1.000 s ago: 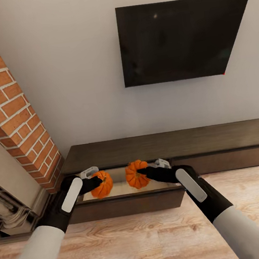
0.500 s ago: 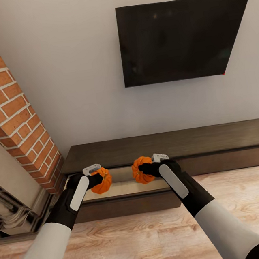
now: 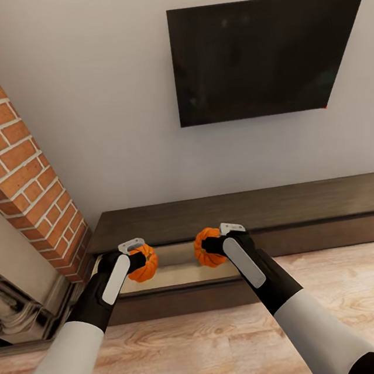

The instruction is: Place each of the two pumpkins and all three candles from the living room inside a cabinet in the living room (use any cabinet), then make sure every cabinet is closed, and position the cauldron so it is next to a table in the living room.

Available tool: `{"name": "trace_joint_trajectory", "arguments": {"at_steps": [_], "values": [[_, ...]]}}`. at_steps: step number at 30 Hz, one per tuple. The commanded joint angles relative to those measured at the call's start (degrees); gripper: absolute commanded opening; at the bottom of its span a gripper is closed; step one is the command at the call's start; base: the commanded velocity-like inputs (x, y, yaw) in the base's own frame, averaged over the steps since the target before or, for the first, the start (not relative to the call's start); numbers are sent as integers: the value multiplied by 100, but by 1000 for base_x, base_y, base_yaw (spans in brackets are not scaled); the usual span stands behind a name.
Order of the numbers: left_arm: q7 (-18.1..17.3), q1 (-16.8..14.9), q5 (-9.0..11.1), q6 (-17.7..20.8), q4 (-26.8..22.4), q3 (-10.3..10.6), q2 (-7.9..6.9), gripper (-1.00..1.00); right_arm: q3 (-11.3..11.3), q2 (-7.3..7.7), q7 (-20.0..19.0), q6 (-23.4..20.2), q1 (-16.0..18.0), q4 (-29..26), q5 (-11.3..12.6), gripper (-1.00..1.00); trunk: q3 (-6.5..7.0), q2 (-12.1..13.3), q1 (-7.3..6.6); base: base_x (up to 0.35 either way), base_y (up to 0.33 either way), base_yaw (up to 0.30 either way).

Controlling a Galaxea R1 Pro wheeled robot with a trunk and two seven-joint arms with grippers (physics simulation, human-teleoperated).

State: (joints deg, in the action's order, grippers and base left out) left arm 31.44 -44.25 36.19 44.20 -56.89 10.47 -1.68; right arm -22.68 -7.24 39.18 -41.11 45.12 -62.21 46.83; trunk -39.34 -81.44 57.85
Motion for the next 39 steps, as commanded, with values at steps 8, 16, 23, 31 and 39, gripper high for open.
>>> {"name": "trace_joint_trajectory", "arguments": {"at_steps": [8, 16, 23, 31, 39], "values": [[64, -5, 56, 1, 2, 190, -7, -100, -16, 3, 79, 40, 5, -12, -2, -100, -5, -3, 0, 141, 27, 0], [63, -4, 70, -6, 7, 198, -8, -100, -17, 3, 79, 42, 5, -10, 0, -100, -5, -3, 0, 136, 52, 0], [58, -3, 70, -7, 11, 198, -7, -100, -18, 3, 54, 42, 4, -2, 10, -100, -5, -3, 0, 119, 87, 0], [48, -1, 81, -7, 13, 216, -7, -100, -18, 3, 30, 28, 5, 21, 26, -100, -5, -3, 0, 233, 15, 0], [47, -3, 74, -7, 12, 210, -7, -100, -18, 3, 26, -1, 5, 48, 23, -100, -5, -3, 0, 238, -121, 0]]}}
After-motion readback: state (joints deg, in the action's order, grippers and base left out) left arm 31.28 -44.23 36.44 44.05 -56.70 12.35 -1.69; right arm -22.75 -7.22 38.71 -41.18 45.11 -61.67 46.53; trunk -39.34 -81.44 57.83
